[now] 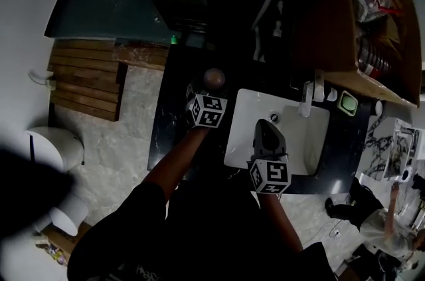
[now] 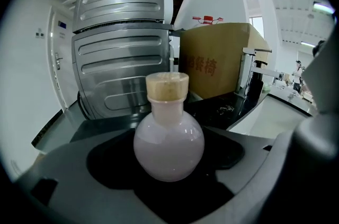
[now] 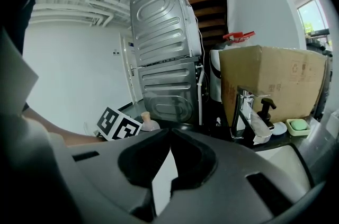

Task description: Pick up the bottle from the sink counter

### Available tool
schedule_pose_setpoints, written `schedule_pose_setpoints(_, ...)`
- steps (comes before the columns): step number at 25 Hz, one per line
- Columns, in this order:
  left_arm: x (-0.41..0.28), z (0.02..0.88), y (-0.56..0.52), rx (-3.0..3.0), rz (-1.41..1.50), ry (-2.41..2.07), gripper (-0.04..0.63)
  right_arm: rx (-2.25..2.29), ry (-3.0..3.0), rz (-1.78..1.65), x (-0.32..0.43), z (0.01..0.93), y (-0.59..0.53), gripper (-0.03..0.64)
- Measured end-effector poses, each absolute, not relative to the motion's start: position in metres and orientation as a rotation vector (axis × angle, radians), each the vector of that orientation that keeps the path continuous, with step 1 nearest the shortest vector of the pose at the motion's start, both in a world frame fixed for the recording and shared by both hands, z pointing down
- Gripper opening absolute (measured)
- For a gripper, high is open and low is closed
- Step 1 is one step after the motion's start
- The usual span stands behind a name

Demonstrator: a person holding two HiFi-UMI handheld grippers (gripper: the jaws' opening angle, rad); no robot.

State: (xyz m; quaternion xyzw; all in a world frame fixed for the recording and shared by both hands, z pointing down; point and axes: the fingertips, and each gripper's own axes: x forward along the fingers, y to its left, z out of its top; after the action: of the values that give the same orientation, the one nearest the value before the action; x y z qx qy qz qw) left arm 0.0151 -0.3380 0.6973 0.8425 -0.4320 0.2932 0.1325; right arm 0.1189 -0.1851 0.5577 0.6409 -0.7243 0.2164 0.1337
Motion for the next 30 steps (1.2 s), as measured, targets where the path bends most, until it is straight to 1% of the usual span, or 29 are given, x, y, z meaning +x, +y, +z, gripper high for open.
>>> schedule_pose_setpoints(14, 0.017, 0.705, -0.342, 2.437, 0.914, -1.212, 0.383, 1.862, -2.093, 0.651, 0.121, 0.561, -0.172, 0.04)
schedule_pose_setpoints(21, 0.017, 0.692, -0.329, 2.486, 0.777, -1.15, 0.383, 1.923, -2.06, 0.636, 0.147, 0.555, -0.16, 0.038)
schedule_pose_setpoints(30, 0.021, 0.658, -0.29, 2.522, 0.687, -1.124, 0.383, 1.968, -2.071, 0.584, 0.167, 0.539, -0.149, 0.04)
